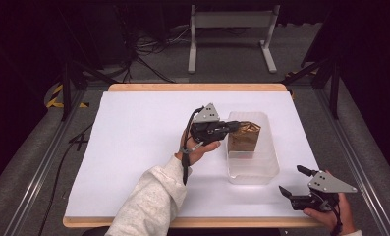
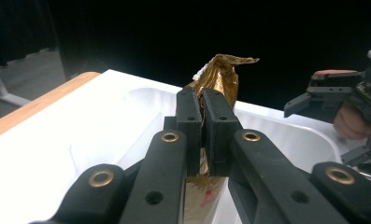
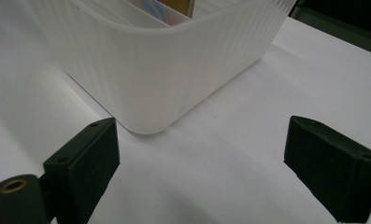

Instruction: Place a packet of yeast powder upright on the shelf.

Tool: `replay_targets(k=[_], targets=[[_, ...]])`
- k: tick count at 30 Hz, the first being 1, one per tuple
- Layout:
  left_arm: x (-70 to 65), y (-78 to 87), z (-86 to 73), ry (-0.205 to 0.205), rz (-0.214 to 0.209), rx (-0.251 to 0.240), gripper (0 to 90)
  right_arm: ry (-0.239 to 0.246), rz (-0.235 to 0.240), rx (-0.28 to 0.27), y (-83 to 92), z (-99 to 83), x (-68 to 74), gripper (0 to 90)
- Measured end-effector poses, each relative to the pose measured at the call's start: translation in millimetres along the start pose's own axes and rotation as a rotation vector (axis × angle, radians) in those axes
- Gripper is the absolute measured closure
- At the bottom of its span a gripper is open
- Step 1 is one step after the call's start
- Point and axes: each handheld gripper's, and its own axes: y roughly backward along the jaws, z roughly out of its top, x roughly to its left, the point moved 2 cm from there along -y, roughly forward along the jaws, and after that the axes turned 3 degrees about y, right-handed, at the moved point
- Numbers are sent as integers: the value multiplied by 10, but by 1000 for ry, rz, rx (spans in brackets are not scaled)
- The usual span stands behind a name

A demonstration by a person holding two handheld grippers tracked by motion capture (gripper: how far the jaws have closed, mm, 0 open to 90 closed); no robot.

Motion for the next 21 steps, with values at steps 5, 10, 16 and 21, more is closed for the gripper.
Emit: replay_targets(k=[5,10,16,21], targets=[[-3,-15,10,-6,-4,8,863,-4,1,-2,4,-4,-9,110],[-28,-22,20,-22,11,13,859,-7,1,-5,7,-4,-14,110],[-69,-36,54,-61,32,40,858,-9,-1,-5,13,-3,-15,110],[-79,-29,61,-56,21,44,852,-10,2,-3,2,-4,-16,110]])
